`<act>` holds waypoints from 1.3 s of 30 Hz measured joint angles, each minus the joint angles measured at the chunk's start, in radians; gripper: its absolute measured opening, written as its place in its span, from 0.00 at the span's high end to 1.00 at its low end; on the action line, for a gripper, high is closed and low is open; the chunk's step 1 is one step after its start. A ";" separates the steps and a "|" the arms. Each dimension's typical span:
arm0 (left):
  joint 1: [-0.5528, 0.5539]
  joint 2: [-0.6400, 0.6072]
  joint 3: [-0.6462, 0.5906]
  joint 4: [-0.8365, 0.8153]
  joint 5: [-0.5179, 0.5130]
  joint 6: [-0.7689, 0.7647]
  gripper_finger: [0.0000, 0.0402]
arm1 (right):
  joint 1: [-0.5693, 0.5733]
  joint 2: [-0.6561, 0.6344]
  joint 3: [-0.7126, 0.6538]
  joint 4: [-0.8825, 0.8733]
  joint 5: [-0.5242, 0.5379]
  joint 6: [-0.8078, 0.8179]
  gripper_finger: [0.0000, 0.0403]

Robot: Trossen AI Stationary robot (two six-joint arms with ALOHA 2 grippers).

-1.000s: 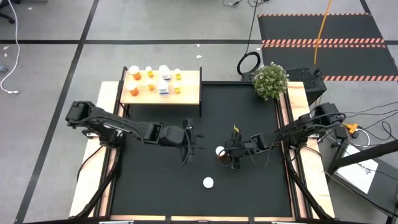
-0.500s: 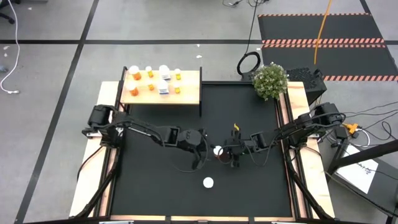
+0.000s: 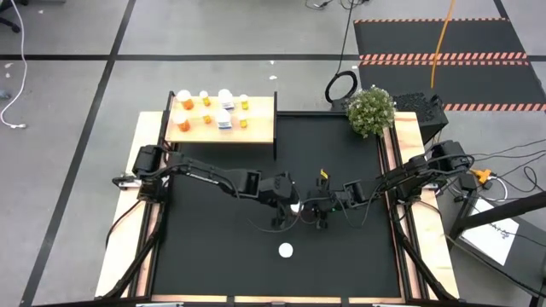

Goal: Pick and place medicine bottles onto shelf by color
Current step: Put the large orange pill bottle on the shelf

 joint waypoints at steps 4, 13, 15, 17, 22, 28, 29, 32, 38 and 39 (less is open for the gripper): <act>-0.001 0.000 0.051 -0.095 -0.014 0.020 0.11 | 0.000 0.000 0.000 -0.037 -0.011 -0.007 0.77; -0.003 -0.001 0.014 -0.120 -0.068 0.012 0.19 | 0.000 0.000 0.000 -0.036 -0.023 0.013 0.77; -0.009 -0.001 -0.021 -0.110 -0.090 -0.007 0.21 | 0.000 0.000 0.000 -0.038 -0.023 0.020 0.75; -0.014 -0.001 -0.063 -0.066 -0.115 -0.034 0.23 | 0.000 0.000 0.000 -0.039 -0.018 0.019 0.72; -0.030 -0.001 -0.196 0.119 -0.132 -0.100 0.25 | 0.000 -0.028 0.004 -0.062 0.003 0.029 0.60; -0.051 0.002 -0.310 0.397 -0.133 -0.116 0.25 | -0.004 -0.098 0.124 -0.242 0.003 0.057 0.44; -0.051 0.008 -0.321 0.436 -0.132 -0.116 0.26 | -0.004 -0.100 0.159 -0.281 0.003 0.048 0.41; -0.047 0.011 -0.340 0.454 -0.135 -0.117 0.28 | -0.004 -0.100 0.274 -0.413 0.003 0.033 0.34; -0.052 0.010 -0.338 0.364 -0.139 -0.154 0.35 | -0.014 -0.029 0.476 -0.642 -0.042 0.013 0.25; -0.055 0.009 -0.338 0.339 -0.139 -0.172 0.36 | -0.021 -0.010 0.508 -0.670 -0.054 0.010 0.25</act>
